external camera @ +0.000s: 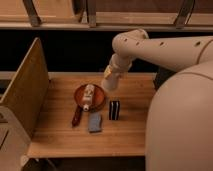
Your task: Place the ceramic cup over the eraser
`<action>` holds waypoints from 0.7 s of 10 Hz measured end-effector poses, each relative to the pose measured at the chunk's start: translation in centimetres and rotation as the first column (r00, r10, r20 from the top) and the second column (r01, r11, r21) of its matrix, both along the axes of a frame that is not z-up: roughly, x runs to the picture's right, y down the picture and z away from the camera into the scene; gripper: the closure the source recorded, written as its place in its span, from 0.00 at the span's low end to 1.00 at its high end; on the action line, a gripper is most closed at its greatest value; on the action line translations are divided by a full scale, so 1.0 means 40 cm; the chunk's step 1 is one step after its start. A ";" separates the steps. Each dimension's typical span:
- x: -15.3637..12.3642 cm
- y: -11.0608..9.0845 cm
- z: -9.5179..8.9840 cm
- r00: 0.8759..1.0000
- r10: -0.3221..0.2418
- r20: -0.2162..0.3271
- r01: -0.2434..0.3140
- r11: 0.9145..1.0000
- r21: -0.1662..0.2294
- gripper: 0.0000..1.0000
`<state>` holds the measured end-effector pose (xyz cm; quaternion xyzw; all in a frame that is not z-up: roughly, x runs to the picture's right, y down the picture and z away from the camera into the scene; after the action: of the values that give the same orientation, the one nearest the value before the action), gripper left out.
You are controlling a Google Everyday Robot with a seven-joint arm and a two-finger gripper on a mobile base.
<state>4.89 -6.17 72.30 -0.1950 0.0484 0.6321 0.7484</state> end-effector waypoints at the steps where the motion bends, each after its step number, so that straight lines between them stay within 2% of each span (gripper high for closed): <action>1: -0.004 0.024 -0.030 1.000 -0.010 0.010 0.011 1.000 -0.022 1.00; 2: 0.000 0.051 -0.066 1.000 -0.027 0.010 0.028 0.998 -0.048 1.00; 4: 0.020 0.081 -0.101 0.998 -0.061 -0.014 0.060 0.995 -0.081 1.00; 7: 0.023 0.082 -0.102 0.998 -0.065 -0.018 0.063 0.995 -0.080 1.00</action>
<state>5.79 -2.90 68.22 -0.2163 0.0876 0.6075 0.7593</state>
